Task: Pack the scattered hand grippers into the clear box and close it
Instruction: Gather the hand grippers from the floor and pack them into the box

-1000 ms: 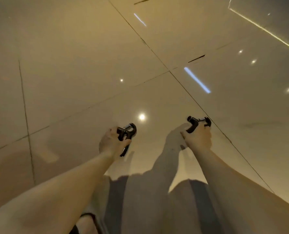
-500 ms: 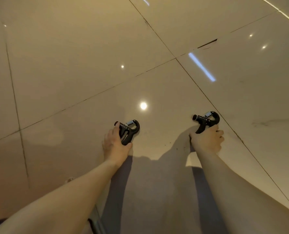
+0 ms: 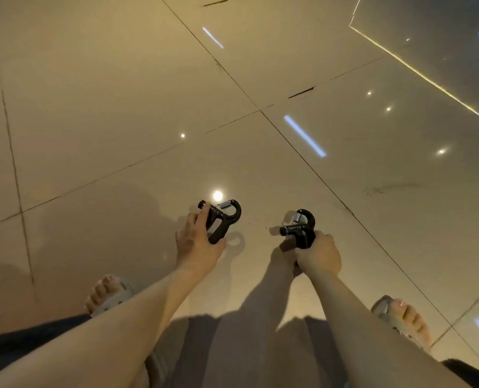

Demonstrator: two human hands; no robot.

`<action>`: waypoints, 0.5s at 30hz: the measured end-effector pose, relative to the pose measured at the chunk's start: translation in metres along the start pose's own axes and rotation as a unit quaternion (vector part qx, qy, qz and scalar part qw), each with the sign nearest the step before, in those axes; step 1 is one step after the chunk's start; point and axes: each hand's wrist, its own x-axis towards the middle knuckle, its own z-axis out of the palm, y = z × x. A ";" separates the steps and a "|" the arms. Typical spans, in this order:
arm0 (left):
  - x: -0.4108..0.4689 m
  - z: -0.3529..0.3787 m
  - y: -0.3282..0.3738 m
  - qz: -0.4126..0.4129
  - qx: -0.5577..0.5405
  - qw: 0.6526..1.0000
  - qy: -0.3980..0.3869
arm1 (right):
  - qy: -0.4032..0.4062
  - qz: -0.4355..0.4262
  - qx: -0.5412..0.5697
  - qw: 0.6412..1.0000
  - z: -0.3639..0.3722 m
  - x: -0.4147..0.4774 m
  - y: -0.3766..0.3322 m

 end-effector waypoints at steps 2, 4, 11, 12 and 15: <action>-0.018 -0.007 0.016 0.027 -0.007 1.000 0.006 | 0.019 -0.023 0.009 1.000 -0.016 -0.021 0.011; -0.038 -0.019 0.034 0.051 -0.005 0.999 0.012 | 0.053 -0.039 0.025 0.998 -0.033 -0.042 0.021; -0.118 -0.060 0.112 0.161 -0.059 0.985 0.020 | 0.157 -0.086 0.097 0.979 -0.121 -0.139 0.060; -0.134 -0.066 0.125 0.179 -0.068 0.981 0.023 | 0.172 -0.092 0.109 0.975 -0.136 -0.155 0.070; -0.187 -0.084 0.160 0.228 -0.090 0.969 0.031 | 0.206 -0.101 0.146 0.962 -0.177 -0.207 0.102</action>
